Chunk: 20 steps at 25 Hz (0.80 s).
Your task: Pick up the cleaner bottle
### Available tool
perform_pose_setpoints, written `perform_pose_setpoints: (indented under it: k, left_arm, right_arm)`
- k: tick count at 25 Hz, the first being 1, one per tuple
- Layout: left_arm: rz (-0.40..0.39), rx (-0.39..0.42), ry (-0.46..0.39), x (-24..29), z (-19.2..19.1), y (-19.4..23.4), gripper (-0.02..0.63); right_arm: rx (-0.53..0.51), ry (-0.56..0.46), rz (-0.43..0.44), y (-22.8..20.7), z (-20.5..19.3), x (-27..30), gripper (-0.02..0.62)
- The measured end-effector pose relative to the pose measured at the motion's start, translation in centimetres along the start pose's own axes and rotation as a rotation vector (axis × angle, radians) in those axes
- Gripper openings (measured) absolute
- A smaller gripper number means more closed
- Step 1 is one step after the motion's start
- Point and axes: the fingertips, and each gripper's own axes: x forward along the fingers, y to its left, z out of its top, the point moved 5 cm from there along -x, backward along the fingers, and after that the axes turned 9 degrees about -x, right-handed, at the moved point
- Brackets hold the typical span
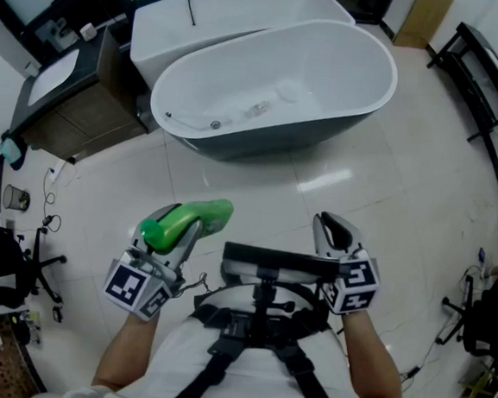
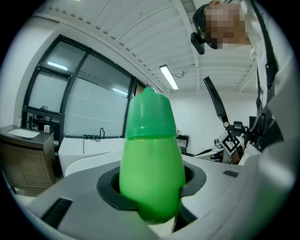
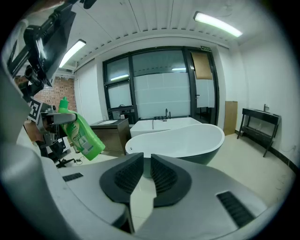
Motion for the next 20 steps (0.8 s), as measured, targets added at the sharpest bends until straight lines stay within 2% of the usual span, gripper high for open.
perform_pose_setpoints:
  k: [3, 20]
  left_arm:
    - [0.006, 0.003, -0.008, 0.4, 0.1, -0.7, 0.179]
    - [0.029, -0.007, 0.003, 0.8, 0.3, -2.1, 0.179]
  right_arm:
    - [-0.015, -0.005, -0.001, -0.4, 0.3, -0.4, 0.009]
    - [-0.046, 0.019, 0.007, -1.8, 2.0, -3.7, 0.008]
